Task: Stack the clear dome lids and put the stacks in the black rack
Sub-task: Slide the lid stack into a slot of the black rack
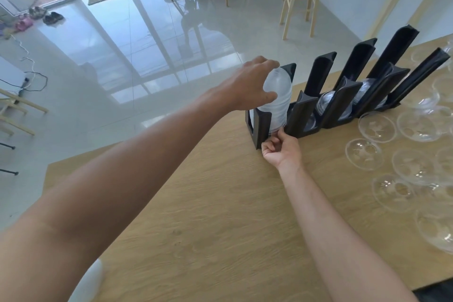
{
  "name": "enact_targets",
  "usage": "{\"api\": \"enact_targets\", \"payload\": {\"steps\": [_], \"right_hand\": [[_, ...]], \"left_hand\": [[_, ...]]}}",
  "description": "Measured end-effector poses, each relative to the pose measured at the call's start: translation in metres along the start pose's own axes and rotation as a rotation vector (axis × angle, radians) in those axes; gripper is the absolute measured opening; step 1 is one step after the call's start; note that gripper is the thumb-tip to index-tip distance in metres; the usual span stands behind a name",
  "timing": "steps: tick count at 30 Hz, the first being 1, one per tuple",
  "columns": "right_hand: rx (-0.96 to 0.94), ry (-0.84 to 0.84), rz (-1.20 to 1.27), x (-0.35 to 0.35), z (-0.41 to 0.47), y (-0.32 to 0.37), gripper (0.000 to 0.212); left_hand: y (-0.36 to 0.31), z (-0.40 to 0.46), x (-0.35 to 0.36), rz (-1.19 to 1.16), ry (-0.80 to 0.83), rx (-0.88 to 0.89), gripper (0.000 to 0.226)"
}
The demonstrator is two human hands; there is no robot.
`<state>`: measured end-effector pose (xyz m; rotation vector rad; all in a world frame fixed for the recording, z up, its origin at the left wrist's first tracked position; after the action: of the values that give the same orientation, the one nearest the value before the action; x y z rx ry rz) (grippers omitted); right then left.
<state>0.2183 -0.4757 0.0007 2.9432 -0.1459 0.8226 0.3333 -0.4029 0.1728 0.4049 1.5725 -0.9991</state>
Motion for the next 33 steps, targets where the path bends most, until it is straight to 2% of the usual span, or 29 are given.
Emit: {"api": "enact_targets", "payload": {"steps": [5, 9, 12, 19, 23, 26, 29, 33], "right_hand": [[-0.014, -0.114, -0.09, -0.002, 0.002, 0.0, 0.023], [-0.035, -0.183, -0.109, -0.004, 0.004, -0.001, 0.004], [-0.067, -0.244, -0.155, -0.007, -0.001, 0.002, 0.018], [-0.241, -0.325, -0.324, -0.017, -0.014, 0.004, 0.024], [-0.379, -0.33, -0.472, -0.03, -0.018, 0.002, 0.026], [-0.423, -0.258, -0.575, -0.036, -0.018, 0.0, 0.023], [-0.356, -0.155, -0.632, -0.034, -0.017, 0.0, 0.019], [-0.259, -0.088, -0.559, -0.031, -0.014, 0.001, 0.023]], "left_hand": [[0.0, 0.003, 0.003, 0.015, 0.022, 0.01, 0.076], [0.0, 0.004, 0.007, 0.053, 0.03, 0.019, 0.076], [0.0, 0.006, 0.012, 0.104, 0.054, 0.023, 0.073], [-0.002, 0.016, 0.021, 0.221, 0.052, 0.034, 0.064], [-0.005, 0.021, 0.023, 0.254, 0.028, 0.043, 0.062], [-0.007, 0.022, 0.025, 0.263, 0.02, 0.046, 0.06], [-0.006, 0.021, 0.026, 0.259, 0.023, 0.047, 0.056], [-0.004, 0.018, 0.028, 0.262, 0.022, 0.044, 0.054]]}}
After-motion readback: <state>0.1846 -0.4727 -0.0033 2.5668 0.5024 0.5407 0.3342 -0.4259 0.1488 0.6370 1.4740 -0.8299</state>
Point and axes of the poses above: each hand's wrist, its own z-axis towards the middle knuckle, its own x-axis out of the palm, y = z × x, the point moved 1 cm from there along z, towards the middle knuckle, and after that the axes turned 6 degrees about -y, right-handed, at the moved point
